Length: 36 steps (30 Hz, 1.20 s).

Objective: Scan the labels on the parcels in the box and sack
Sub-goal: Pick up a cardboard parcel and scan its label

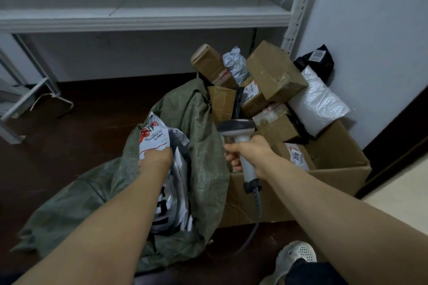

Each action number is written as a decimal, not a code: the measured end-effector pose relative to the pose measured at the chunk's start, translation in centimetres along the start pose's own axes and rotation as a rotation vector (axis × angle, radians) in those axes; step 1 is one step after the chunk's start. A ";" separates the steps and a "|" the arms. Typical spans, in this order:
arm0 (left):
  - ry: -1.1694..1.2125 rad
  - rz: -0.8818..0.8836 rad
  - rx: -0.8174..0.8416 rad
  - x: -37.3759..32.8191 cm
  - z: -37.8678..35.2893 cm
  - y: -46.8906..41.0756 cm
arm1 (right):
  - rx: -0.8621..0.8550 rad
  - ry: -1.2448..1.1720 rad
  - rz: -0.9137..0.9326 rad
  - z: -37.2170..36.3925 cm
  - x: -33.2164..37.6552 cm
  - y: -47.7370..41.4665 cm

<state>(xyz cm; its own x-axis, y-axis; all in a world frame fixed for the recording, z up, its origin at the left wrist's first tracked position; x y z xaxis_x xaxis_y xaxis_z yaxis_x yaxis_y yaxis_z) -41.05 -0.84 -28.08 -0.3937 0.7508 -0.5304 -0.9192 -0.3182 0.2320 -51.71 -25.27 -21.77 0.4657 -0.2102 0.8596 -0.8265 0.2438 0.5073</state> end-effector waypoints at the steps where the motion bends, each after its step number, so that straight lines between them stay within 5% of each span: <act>1: -0.024 0.039 0.012 -0.3 0.4 1.1 | -0.004 -0.003 0.005 0.4 0.1 0.1; 6: -0.110 -0.269 -0.144 -8.3 2.6 5.6 | -0.080 -0.066 0.007 3.3 0.4 0.3; 11: -0.091 -0.465 0.102 -16.3 -2.3 9.0 | -0.201 -0.147 0.024 8.2 0.9 0.0; 20: -0.048 -0.217 0.694 -20.7 -16.3 13.1 | -0.371 -0.253 -0.031 20.6 2.4 -4.1; 25: -0.084 -0.121 0.774 -22.2 -20.1 14.5 | -0.172 -0.313 -0.270 21.6 0.3 -7.5; 36: 0.080 0.172 0.988 -21.5 -24.6 14.6 | -0.095 -0.414 -0.247 23.0 -1.8 -10.8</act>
<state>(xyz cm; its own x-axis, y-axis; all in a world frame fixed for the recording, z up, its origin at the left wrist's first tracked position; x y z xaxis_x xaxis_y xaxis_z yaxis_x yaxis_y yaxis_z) -46.17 -35.86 -33.38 -0.5535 0.6872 -0.4705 -0.4472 0.2313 0.8640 -50.94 -49.34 -30.17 0.4633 -0.6263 0.6269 -0.6658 0.2209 0.7127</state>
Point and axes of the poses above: each hand's wrist, its own y-axis away from the middle knuckle, its own z-axis out of the back of the hand, x = y × z, the point moved 7 cm from there along -y, towards the middle knuckle, and after that the axes turned 15 degrees about -y, right-handed, at the moved point
